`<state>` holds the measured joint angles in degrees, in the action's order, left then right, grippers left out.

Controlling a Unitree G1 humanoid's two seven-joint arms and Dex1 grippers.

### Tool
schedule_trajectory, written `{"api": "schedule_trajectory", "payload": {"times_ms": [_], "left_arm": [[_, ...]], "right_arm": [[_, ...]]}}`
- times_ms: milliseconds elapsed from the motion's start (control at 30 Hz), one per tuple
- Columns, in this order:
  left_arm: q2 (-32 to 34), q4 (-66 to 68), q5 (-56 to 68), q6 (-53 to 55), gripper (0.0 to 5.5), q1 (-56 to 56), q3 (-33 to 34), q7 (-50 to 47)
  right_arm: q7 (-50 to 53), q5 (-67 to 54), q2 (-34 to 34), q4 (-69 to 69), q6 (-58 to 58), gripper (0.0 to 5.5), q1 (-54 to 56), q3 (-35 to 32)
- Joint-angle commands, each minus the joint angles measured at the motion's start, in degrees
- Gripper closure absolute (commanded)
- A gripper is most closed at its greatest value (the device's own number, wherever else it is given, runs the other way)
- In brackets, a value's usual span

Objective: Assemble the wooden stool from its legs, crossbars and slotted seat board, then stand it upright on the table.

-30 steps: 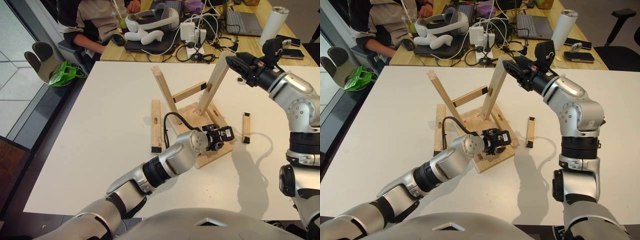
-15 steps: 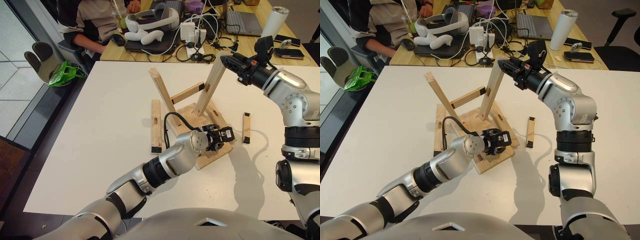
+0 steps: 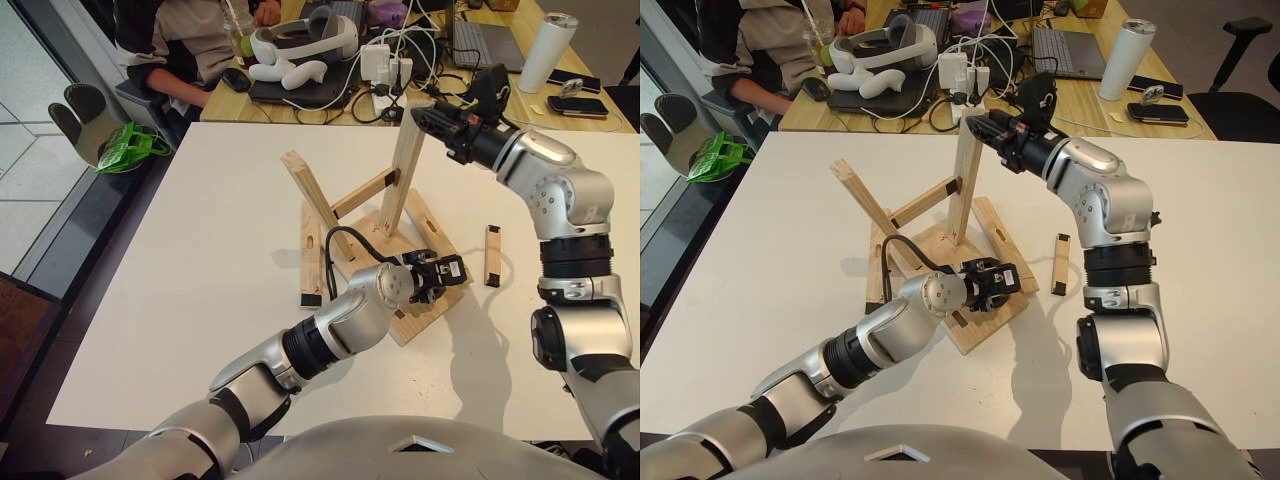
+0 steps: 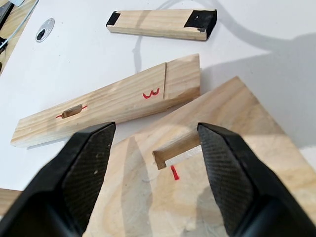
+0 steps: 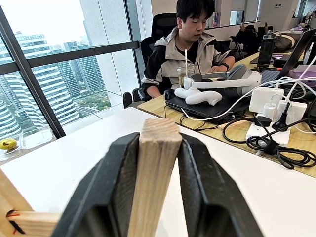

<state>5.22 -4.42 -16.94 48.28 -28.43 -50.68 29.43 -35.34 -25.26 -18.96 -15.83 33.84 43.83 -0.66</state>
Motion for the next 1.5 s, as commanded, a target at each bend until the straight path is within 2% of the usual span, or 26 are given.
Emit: {"api": "schedule_trajectory", "payload": {"times_ms": [33, 300, 433, 700, 733, 1033, 1100, 1267, 1500], "left_arm": [[1.38, 1.42, 0.47, 1.93, 2.41, 2.37, -1.81, 2.26], [2.01, 1.18, 0.35, 1.74, 2.41, 2.52, -1.77, 2.48], [2.42, 1.19, 0.23, 1.5, 2.41, 2.59, -1.51, 2.69], [3.88, 0.39, -0.53, 0.85, 2.41, 3.01, -1.16, 2.85], [4.04, 0.17, -0.65, 0.71, 2.41, 3.07, -1.15, 2.77], [5.13, -5.39, -2.77, -0.98, 2.41, 3.62, 2.56, -0.62], [4.9, -9.62, -3.2, -1.2, 2.41, 3.95, 5.52, -2.35], [0.42, -21.21, 0.43, -2.89, 2.41, 5.6, 16.28, -6.19], [-11.19, -34.08, 13.04, -5.66, 2.41, 2.46, 35.31, -10.89]], "right_arm": [[0.15, 2.6, 2.07, -2.11, -1.63, 4.39, 2.01, 1.87], [-2.48, 0.32, 4.15, 8.27, -0.2, 4.43, -1.72, 2.87], [-4.1, -1.01, 2.82, 14.94, 0.54, 4.46, -6.71, 2.49], [-1.42, 1.53, 0.89, 15.51, -0.45, 4.46, -9.36, 1.78], [-1.22, 1.42, 1.05, 15.47, -0.53, 4.09, -9.4, 1.5], [0.58, -1.83, 2.46, 18.44, -0.4, 2.58, -11.37, -2.87], [2.7, -3.55, 2.93, 19.08, -0.64, 2.16, -11.15, -6.23], [8.28, -7.07, 4.74, 21.24, -3.5, 2.16, -7.95, -12.43], [11.07, -10.31, 8.02, 26.09, -2.93, 2.16, -6.32, -10.35]]}}
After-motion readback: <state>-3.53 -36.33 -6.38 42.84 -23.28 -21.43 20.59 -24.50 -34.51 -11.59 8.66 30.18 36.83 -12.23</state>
